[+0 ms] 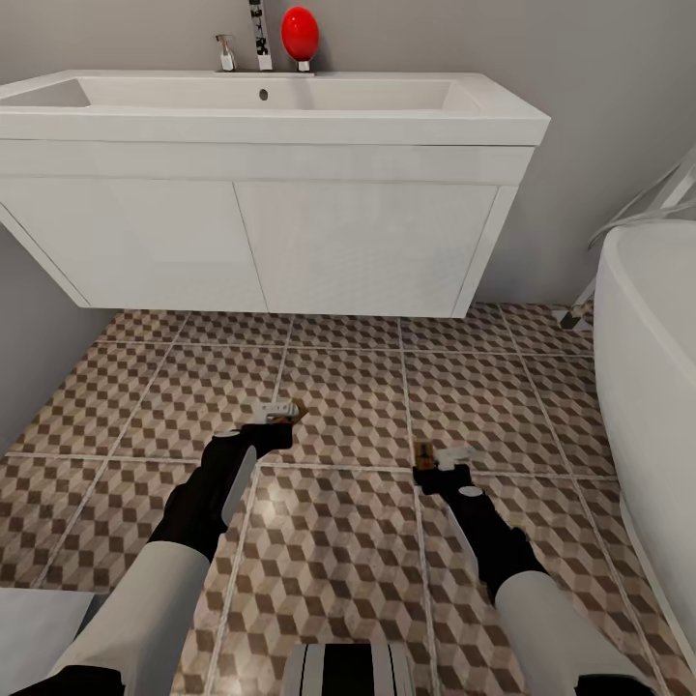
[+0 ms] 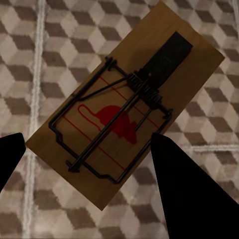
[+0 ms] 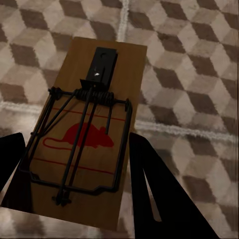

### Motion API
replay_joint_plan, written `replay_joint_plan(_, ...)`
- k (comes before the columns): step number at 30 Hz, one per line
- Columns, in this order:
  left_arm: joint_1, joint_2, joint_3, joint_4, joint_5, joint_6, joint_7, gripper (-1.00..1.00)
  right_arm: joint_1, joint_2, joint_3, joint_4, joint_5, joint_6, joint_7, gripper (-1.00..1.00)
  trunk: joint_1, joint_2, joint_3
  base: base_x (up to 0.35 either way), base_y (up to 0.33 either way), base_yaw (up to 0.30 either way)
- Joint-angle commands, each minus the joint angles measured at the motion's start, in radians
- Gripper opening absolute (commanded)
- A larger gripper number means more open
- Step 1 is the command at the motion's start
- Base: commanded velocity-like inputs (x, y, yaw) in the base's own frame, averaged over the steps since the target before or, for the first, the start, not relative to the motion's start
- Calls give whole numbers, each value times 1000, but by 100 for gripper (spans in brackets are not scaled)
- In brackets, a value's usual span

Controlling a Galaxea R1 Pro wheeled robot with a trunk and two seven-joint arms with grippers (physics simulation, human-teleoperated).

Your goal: Take the four mousetraps from the cabinet in the bathroom and place them on the bathroom floor. Make sure all four end up on the same floor surface, and ensure that at least two of them are either under or directly next to the same bathroom sink.

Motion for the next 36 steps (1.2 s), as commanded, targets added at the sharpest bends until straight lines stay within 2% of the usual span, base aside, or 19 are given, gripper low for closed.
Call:
replay_joint_plan(1, 0, 0, 1, 0, 2, 5, -2, -100, -3, 1, -4, -25, 6, 43, 3, -100, 0, 0, -1, 0, 0, 0)
replay_joint_plan(6, 0, 0, 0, 1, 2, 5, -2, -100, -9, 3, -4, -108, 6, 125, 1, -100, 0, 0, -1, 0, 0, 0)
replay_joint_plan(12, 0, 0, -14, -4, 2, 5, -1, -100, -12, 5, -4, -161, 6, 181, -1, -100, 0, 0, -1, 0, 0, 0)
replay_joint_plan(28, 0, 0, -20, -11, 2, 5, -1, -100, -40, 6, -4, -173, 6, 240, -2, -100, 0, 0, -1, 0, 0, 0)
replay_joint_plan(36, 0, 0, -20, -30, 2, 6, -1, -100, -41, 6, -3, -191, 6, 246, -2, -100, 3, -2, -32, 0, 0, 0)
